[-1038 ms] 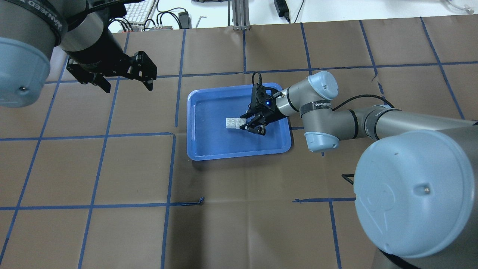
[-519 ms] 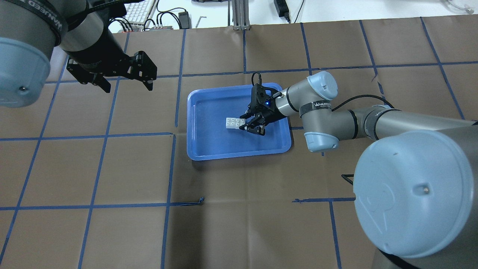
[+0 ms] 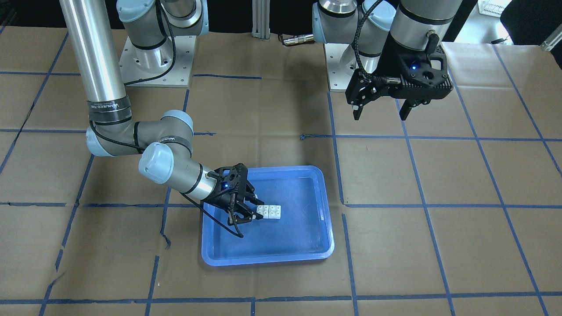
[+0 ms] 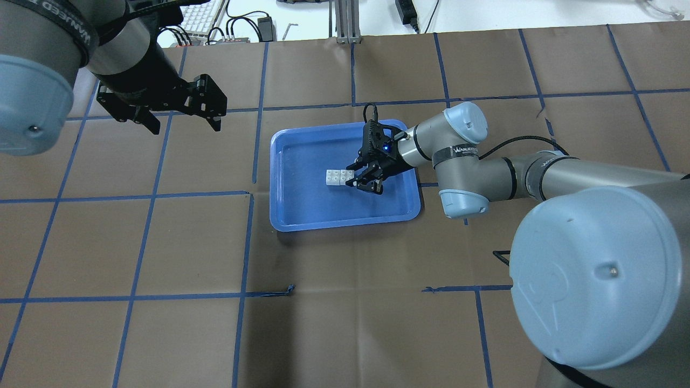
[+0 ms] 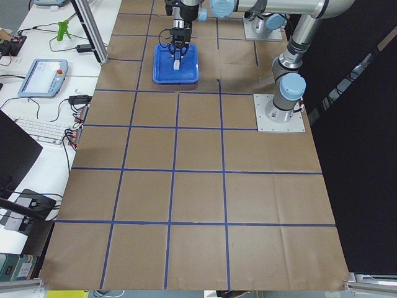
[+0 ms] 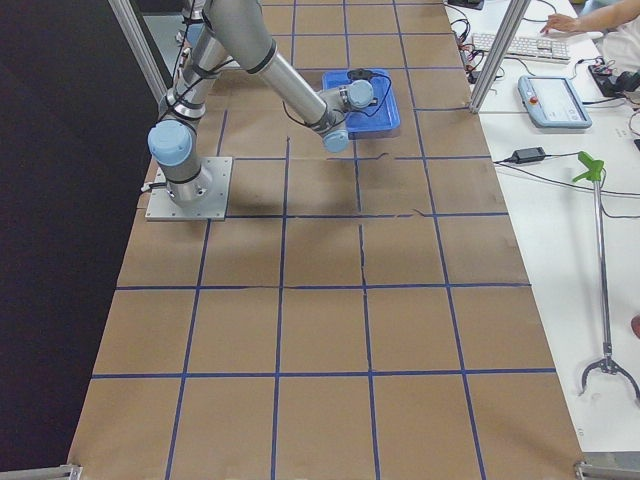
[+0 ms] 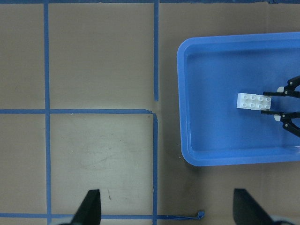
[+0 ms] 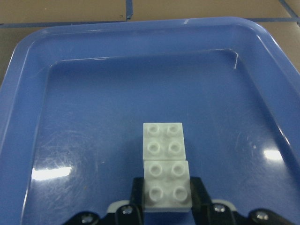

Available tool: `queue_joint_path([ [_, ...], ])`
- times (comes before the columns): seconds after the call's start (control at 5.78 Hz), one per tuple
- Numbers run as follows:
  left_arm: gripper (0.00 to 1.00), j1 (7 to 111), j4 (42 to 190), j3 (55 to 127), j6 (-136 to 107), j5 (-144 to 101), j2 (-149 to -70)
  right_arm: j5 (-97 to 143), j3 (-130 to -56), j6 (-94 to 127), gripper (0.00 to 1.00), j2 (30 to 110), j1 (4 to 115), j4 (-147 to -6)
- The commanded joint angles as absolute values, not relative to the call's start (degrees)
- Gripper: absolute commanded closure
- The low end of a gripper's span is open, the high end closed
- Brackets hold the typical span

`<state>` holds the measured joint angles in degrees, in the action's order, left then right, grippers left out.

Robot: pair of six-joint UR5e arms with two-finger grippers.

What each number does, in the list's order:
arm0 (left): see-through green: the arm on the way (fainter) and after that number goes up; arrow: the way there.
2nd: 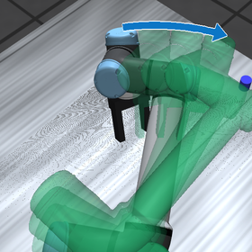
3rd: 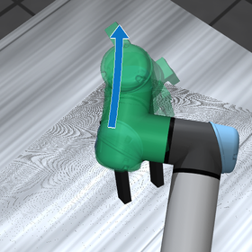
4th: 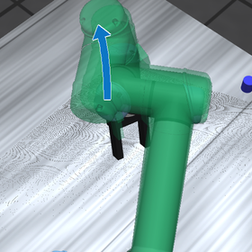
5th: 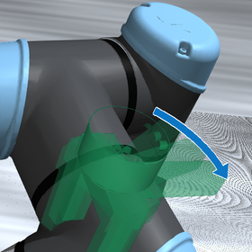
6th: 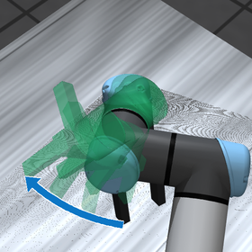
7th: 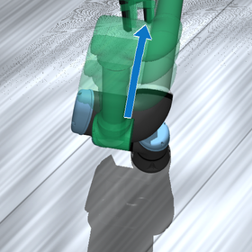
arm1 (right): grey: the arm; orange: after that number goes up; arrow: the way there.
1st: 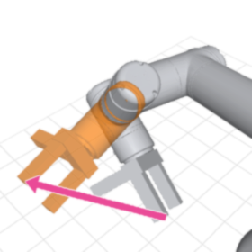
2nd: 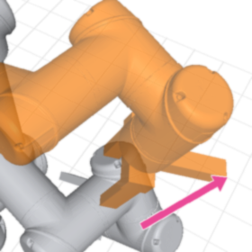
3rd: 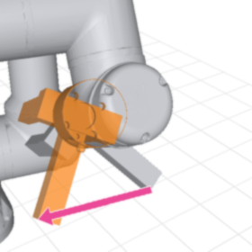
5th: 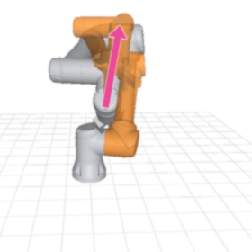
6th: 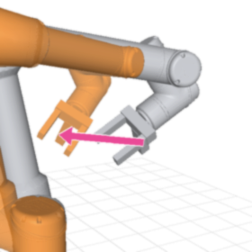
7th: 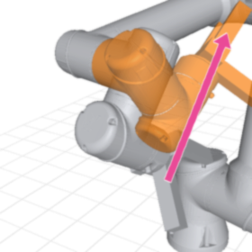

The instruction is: Assemble white blocks and place on blue tray

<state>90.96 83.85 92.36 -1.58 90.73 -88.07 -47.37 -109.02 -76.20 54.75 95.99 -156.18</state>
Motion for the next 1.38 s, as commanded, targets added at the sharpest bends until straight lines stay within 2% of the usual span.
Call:
queue_joint_path([
  [0.0, 0.00, 91.1, 83.8, 92.4, -1.6, 90.8, -88.1, -47.4, -108.7, -76.1, 0.74, 54.2, 96.0, -156.2],
  [0.87, 0.00, 90.8, 83.8, 92.7, -1.6, 91.0, -88.2, -47.0, -109.0, -75.8, 0.72, 54.3, 96.0, -156.1],
  [1.21, 0.00, 90.9, 83.8, 92.5, -1.7, 90.9, -88.4, -46.9, -108.9, -75.8, 0.60, 54.2, 96.0, -156.1],
])
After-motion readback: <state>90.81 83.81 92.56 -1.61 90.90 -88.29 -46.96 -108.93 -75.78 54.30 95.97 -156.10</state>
